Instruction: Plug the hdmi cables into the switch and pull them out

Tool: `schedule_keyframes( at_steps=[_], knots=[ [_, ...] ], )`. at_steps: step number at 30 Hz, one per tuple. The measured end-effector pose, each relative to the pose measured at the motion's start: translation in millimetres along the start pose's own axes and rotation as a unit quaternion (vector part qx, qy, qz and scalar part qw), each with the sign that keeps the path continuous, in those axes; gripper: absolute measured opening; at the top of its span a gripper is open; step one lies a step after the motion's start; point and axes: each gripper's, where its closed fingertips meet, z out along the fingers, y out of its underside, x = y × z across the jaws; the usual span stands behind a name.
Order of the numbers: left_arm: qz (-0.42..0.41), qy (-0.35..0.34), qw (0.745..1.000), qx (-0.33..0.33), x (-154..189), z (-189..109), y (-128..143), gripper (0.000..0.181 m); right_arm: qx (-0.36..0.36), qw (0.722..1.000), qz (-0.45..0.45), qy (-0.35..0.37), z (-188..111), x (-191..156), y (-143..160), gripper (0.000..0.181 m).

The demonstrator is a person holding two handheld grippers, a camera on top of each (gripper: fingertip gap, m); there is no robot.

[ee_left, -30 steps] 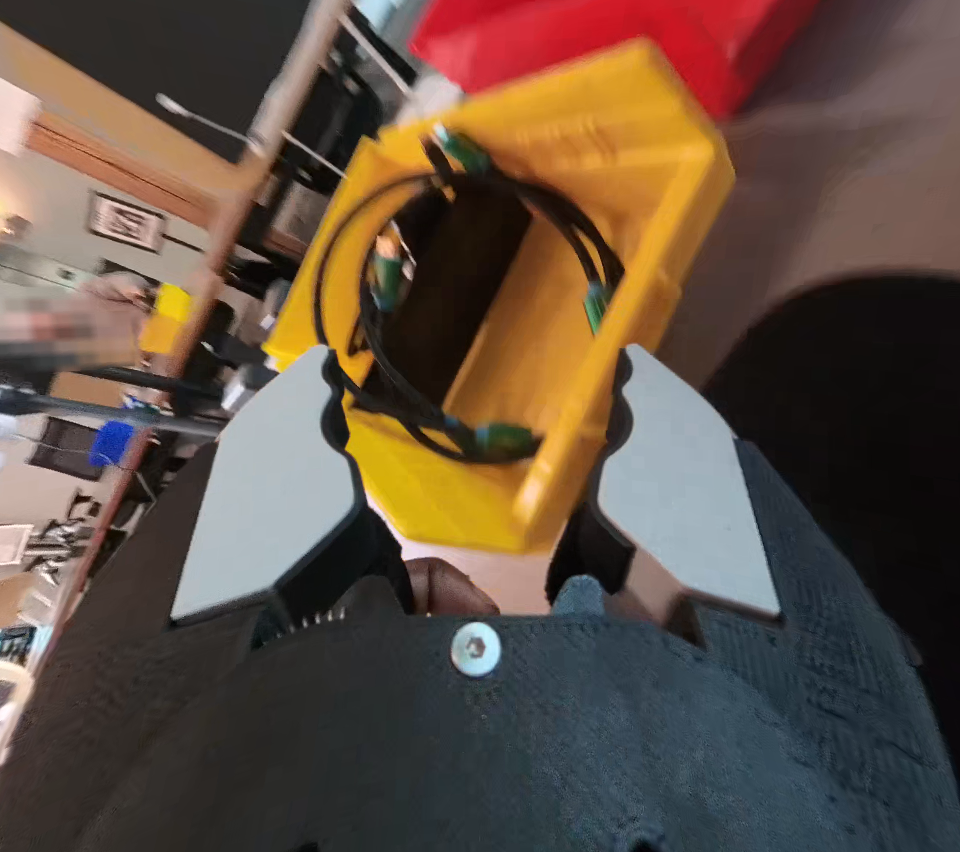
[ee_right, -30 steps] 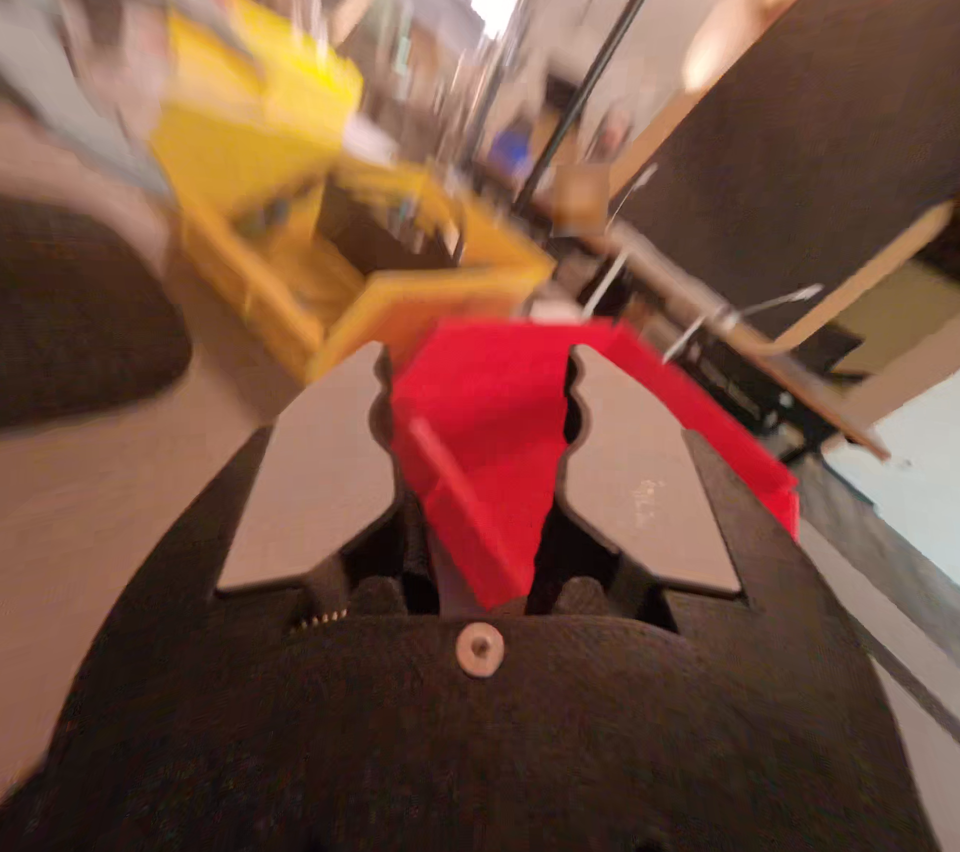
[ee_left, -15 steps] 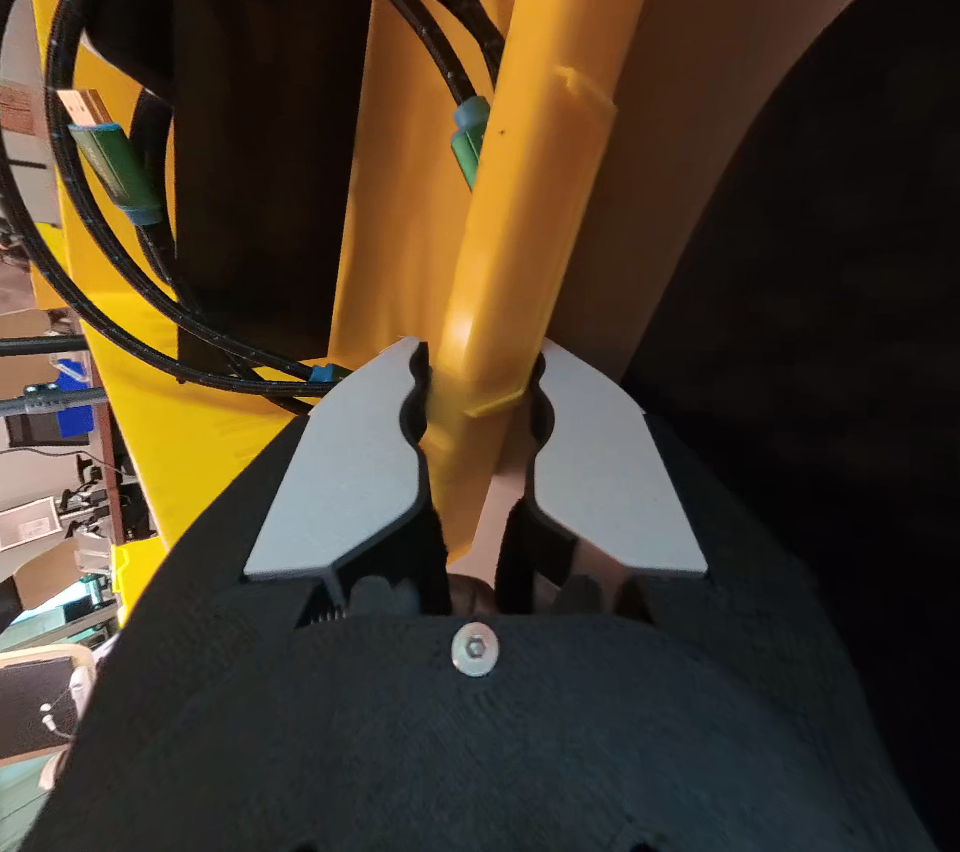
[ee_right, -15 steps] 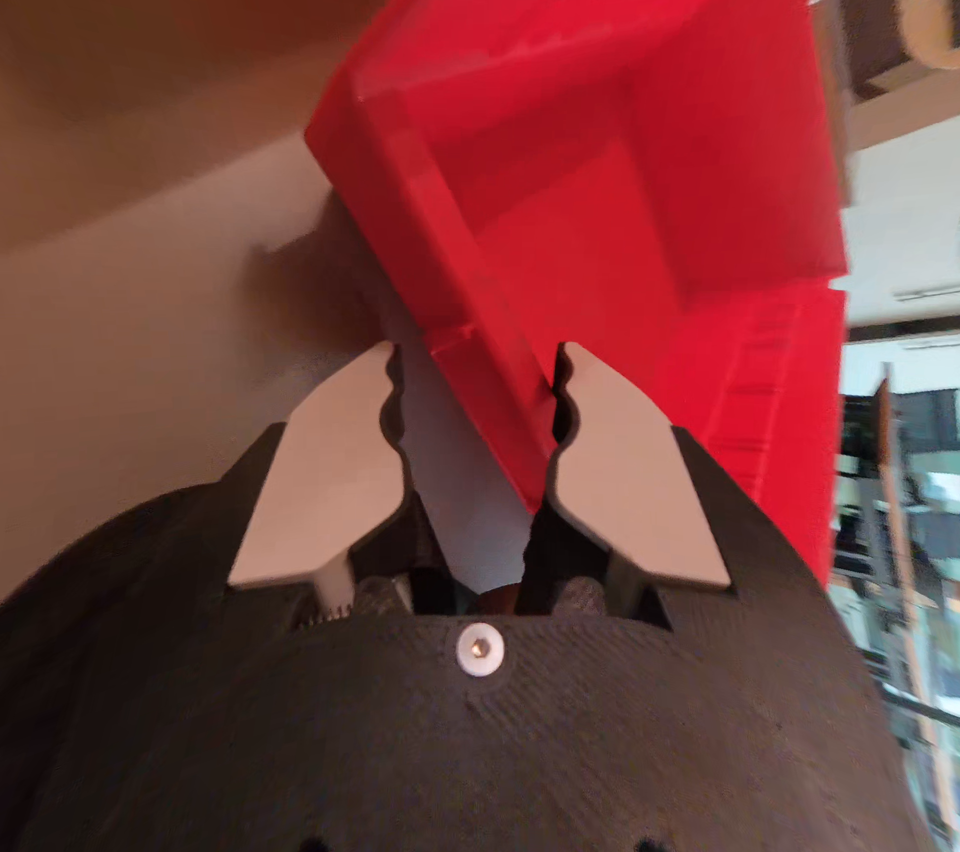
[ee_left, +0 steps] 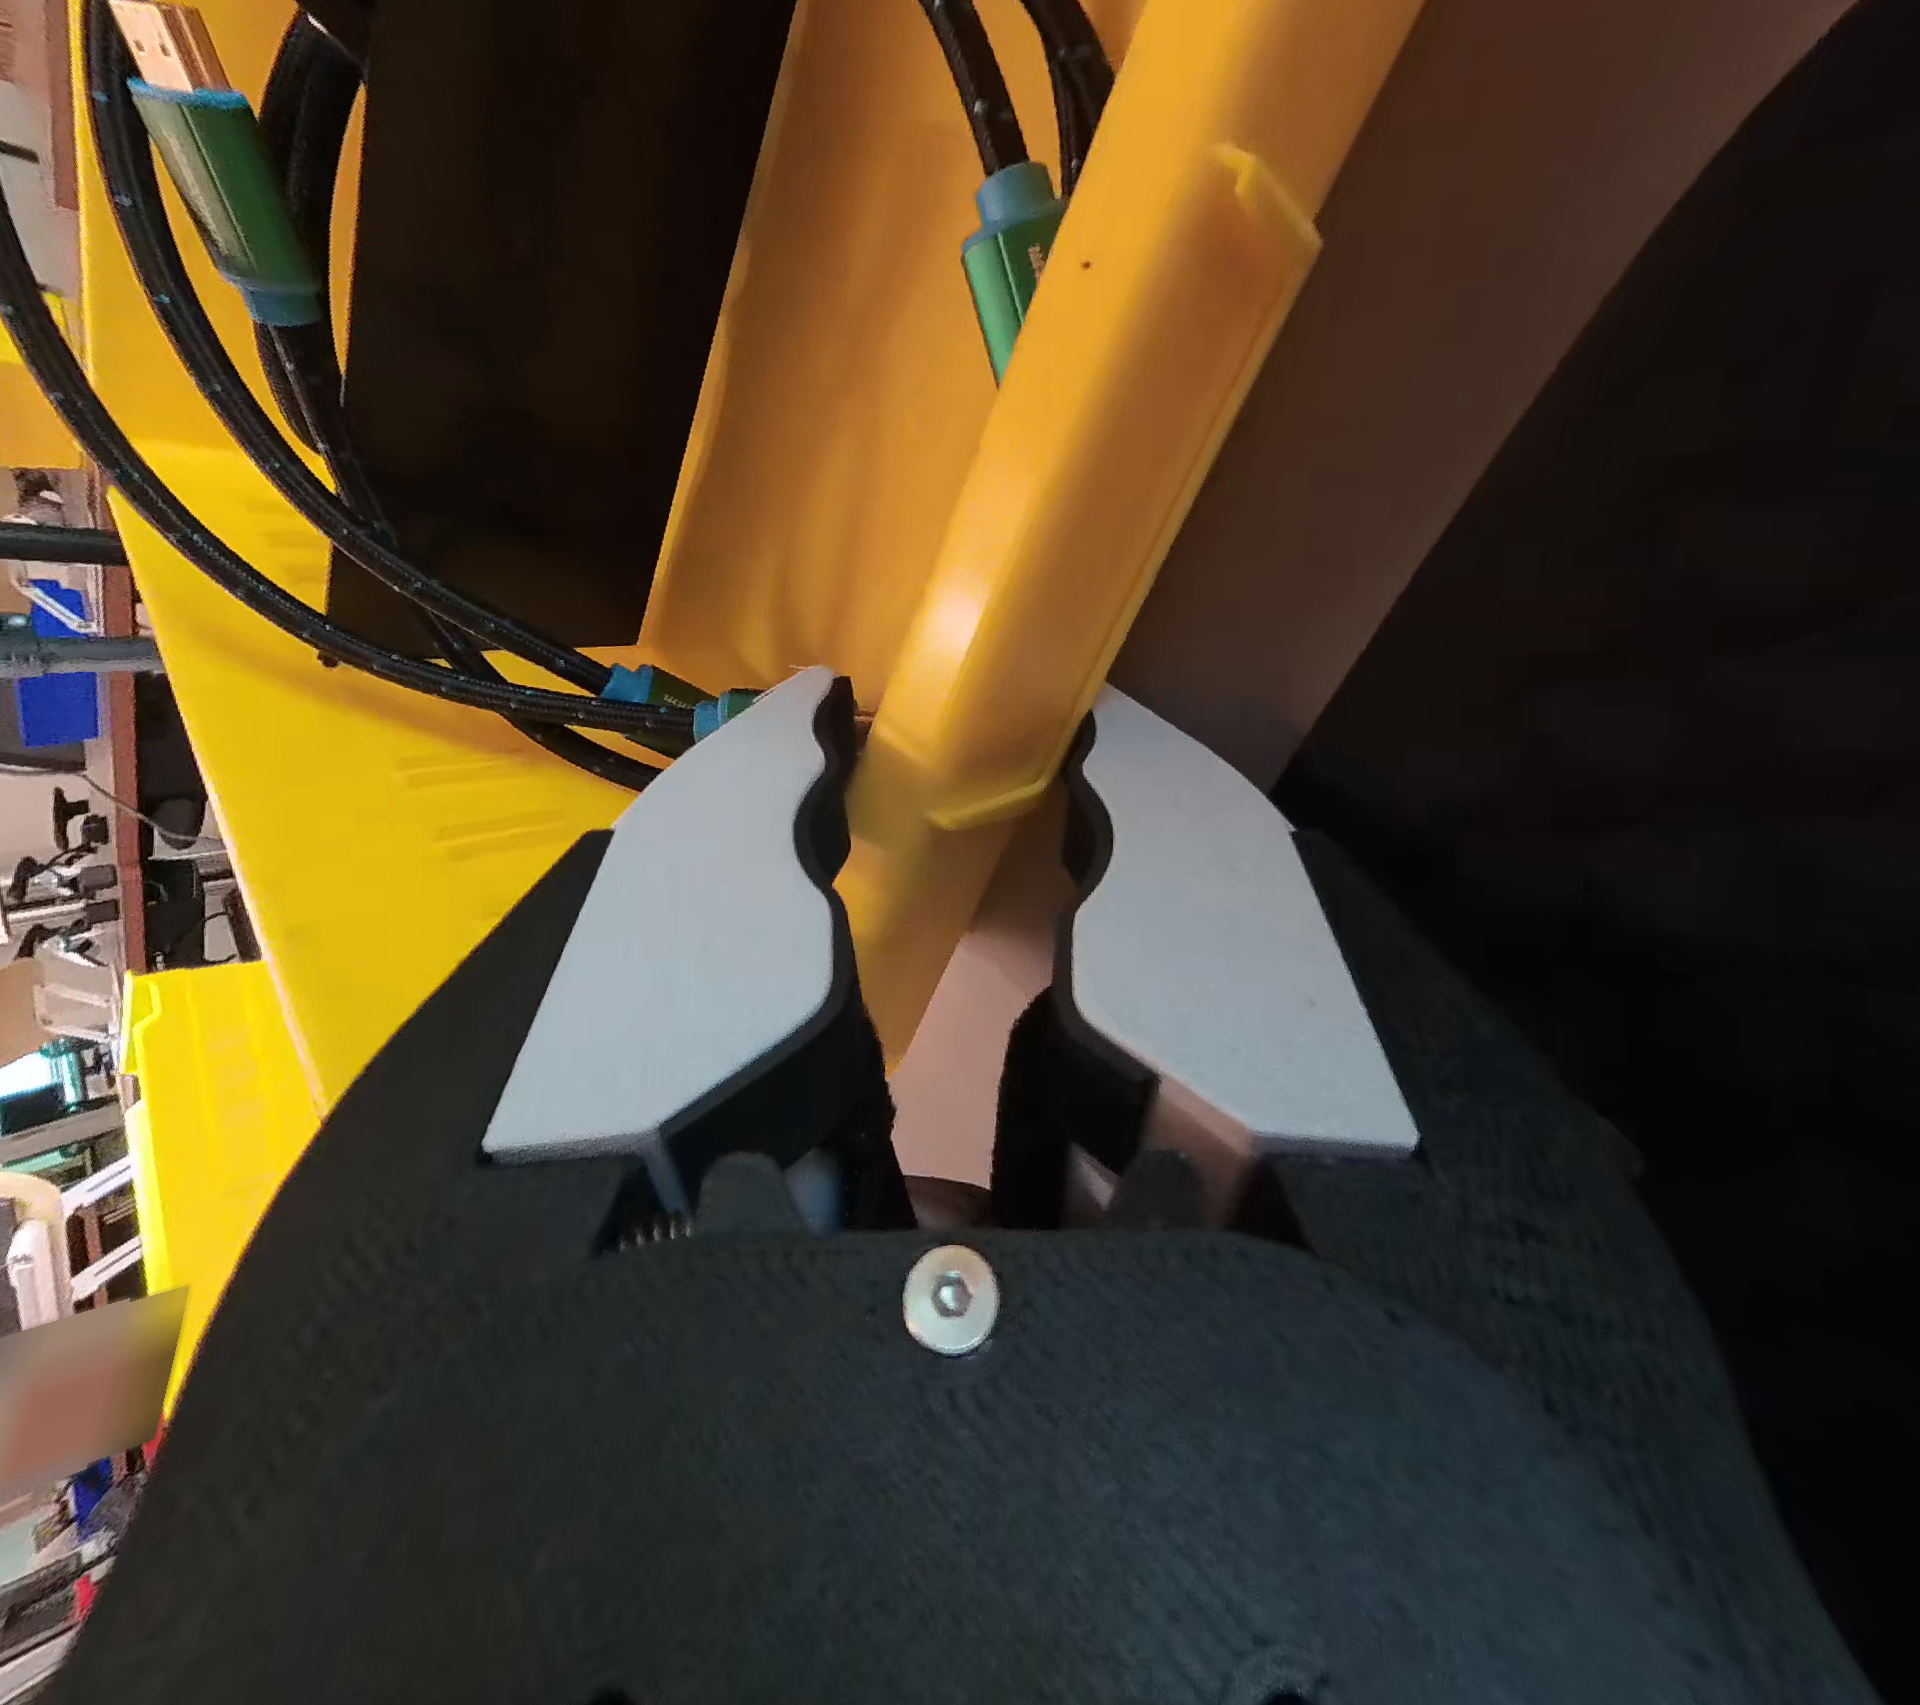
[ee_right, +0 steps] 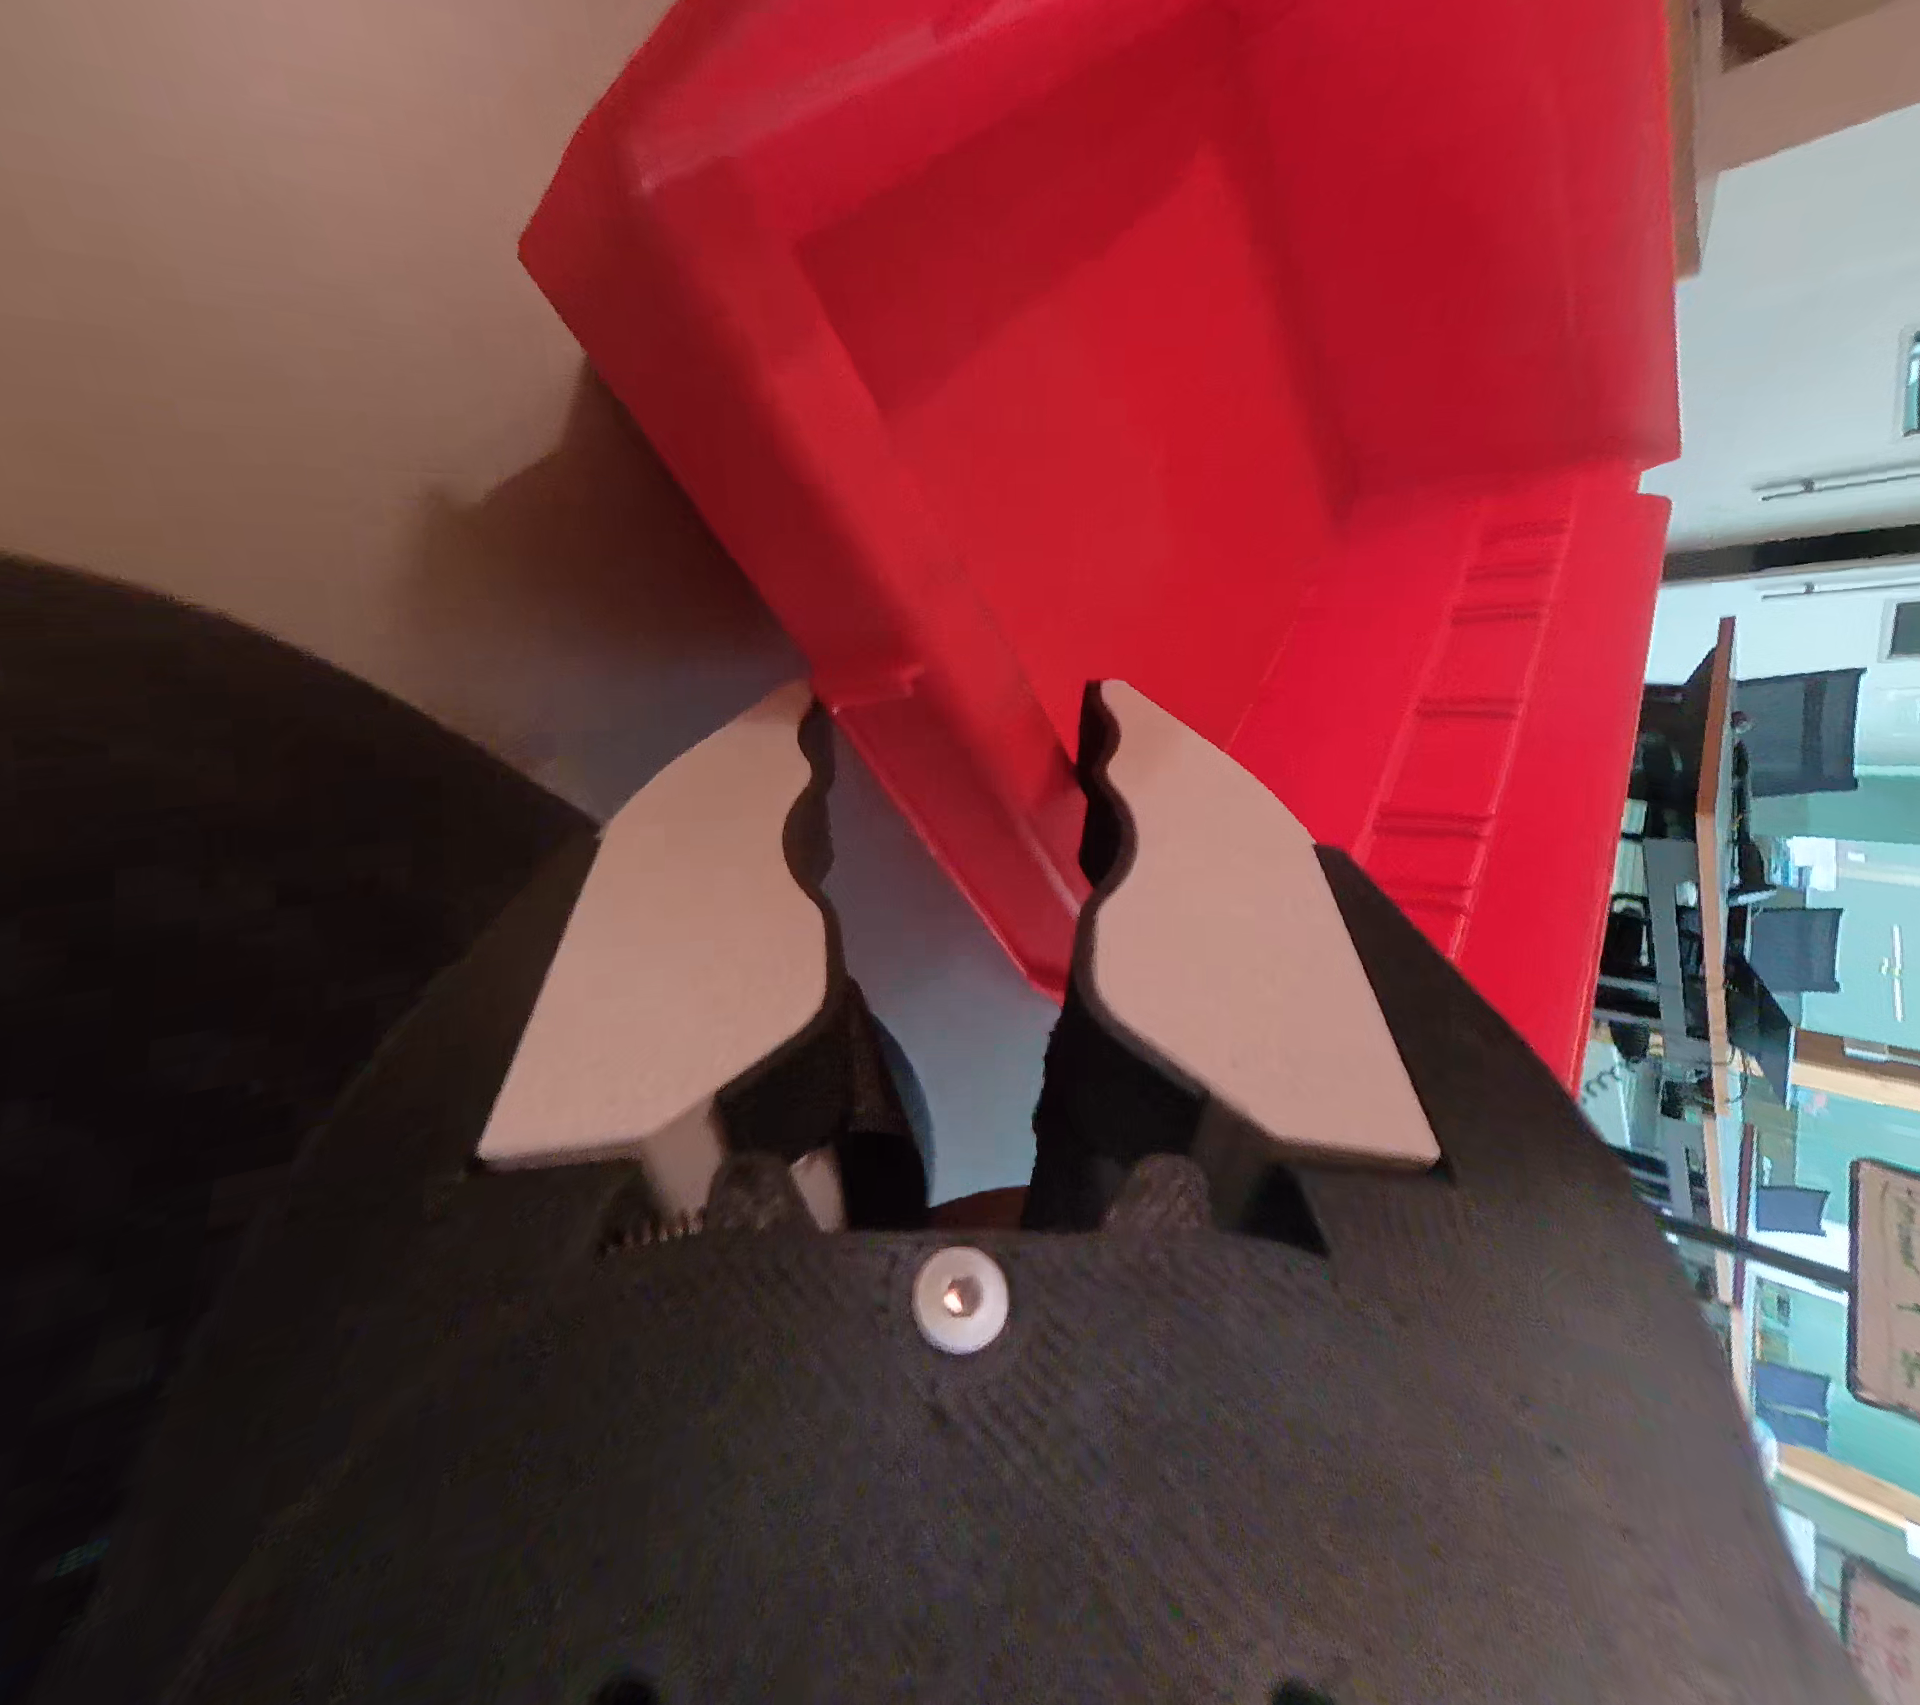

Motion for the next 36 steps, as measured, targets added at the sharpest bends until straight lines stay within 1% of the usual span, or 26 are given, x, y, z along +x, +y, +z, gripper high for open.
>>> schedule_keyframes(
  at_steps=[3,6,9,12,15,17,18,19,20,21,22,23,24,25,26,27,28,29,30,31,32,33,34,35,36],
  knots=[
    [-0.002,0.006,1.000,-0.008,-1.7,-4.6,13.2,0.038,-0.015,1.000,0.005,-0.006,-4.6,9.6,26.2,0.047],
    [-0.008,0.015,1.000,-0.014,-3.9,-10.6,28.9,0.038,-0.020,0.999,0.037,-0.015,-9.2,18.5,47.1,0.048],
    [-0.011,0.021,0.999,-0.028,-5.7,-17.2,45.5,0.039,-0.051,0.997,0.053,-0.018,-10.3,25.9,65.2,0.048],
    [-0.023,0.015,0.999,-0.020,-6.2,-23.0,56.2,0.039,-0.085,0.995,0.057,-0.016,-10.3,32.8,82.7,0.048],
    [-0.030,0.009,0.999,-0.023,-4.5,-28.6,62.8,0.039,-0.089,0.994,0.067,-0.015,-11.1,39.5,96.6,0.048],
    [-0.040,0.011,0.999,-0.013,-2.2,-31.7,62.3,0.041,-0.056,0.994,0.088,-0.025,-13.3,41.0,97.0,0.051],
    [-0.054,0.013,0.998,-0.001,-2.0,-34.3,60.2,0.044,-0.017,0.992,0.118,-0.041,-17.1,41.1,90.1,0.055],
    [-0.073,0.015,0.997,0.021,-3.9,-38.5,55.2,0.056,0.041,0.986,0.150,-0.053,-24.8,45.0,76.8,0.060],
    [-0.097,0.016,0.994,0.057,-7.2,-45.4,46.2,0.064,0.111,0.976,0.179,-0.055,-36.4,53.4,59.6,0.065],
    [-0.120,0.014,0.987,0.103,-12.8,-55.4,34.5,0.070,0.194,0.959,0.202,-0.046,-52.7,65.1,39.0,0.069],
    [-0.144,-0.002,0.977,0.156,-23.9,-68.6,20.9,0.075,0.286,0.932,0.221,-0.031,-73.7,77.6,17.3,0.075],
    [-0.170,-0.034,0.960,0.218,-40.9,-85.8,5.4,0.078,0.384,0.892,0.238,-0.013,-99.0,90.1,-3.5,0.083],
    [-0.198,-0.072,0.934,0.287,-61.2,-107.2,-10.6,0.078,0.486,0.835,0.257,0.009,-127.2,102.1,-20.5,0.088],
    [-0.225,-0.102,0.900,0.358,-80.9,-131.0,-26.0,0.078,0.587,0.757,0.285,0.040,-157.5,115.3,-30.6,0.092],
    [-0.244,-0.118,0.863,0.426,-98.4,-154.9,-39.6,0.078,0.677,0.663,0.310,0.076,-187.1,126.9,-30.9,0.090],
    [-0.253,-0.124,0.830,0.481,-114.4,-175.9,-50.1,0.078,0.740,0.561,0.354,0.113,-209.0,136.9,-19.5,0.084],
    [-0.259,-0.126,0.804,0.520,-130.6,-192.1,-57.0,0.078,0.781,0.459,0.402,0.135,-221.9,140.6,-2.0,0.078],
    [-0.268,-0.126,0.785,0.544,-148.5,-202.7,-60.6,0.079,0.807,0.372,0.439,0.133,-227.6,139.0,13.9,0.071],
    [-0.281,-0.126,0.776,0.551,-168.0,-206.9,-61.8,0.079,0.820,0.311,0.468,0.113,-228.8,138.3,24.7,0.071],
    [-0.286,-0.125,0.780,0.542,-186.7,-203.8,-62.1,0.078,0.821,0.280,0.487,0.099,-225.5,139.3,29.8,0.071],
    [-0.274,-0.124,0.801,0.518,-202.0,-193.4,-62.7,0.077,0.814,0.277,0.504,0.089,-218.5,142.2,30.0,0.072],
    [-0.244,-0.118,0.835,0.478,-213.4,-175.5,-62.7,0.075,0.803,0.288,0.516,0.077,-211.7,145.0,27.8,0.074],
    [-0.213,-0.104,0.873,0.426,-221.8,-151.0,-60.0,0.075,0.797,0.296,0.523,0.065,-208.0,146.5,26.6,0.074],
    [-0.190,-0.078,0.908,0.366,-227.3,-122.8,-54.4,0.075,0.795,0.295,0.526,0.059,-207.1,147.1,27.7,0.072],
    [-0.174,-0.050,0.936,0.301,-231.6,-93.2,-45.6,0.075,0.795,0.289,0.529,0.062,-206.8,147.5,30.3,0.071]
  ],
)
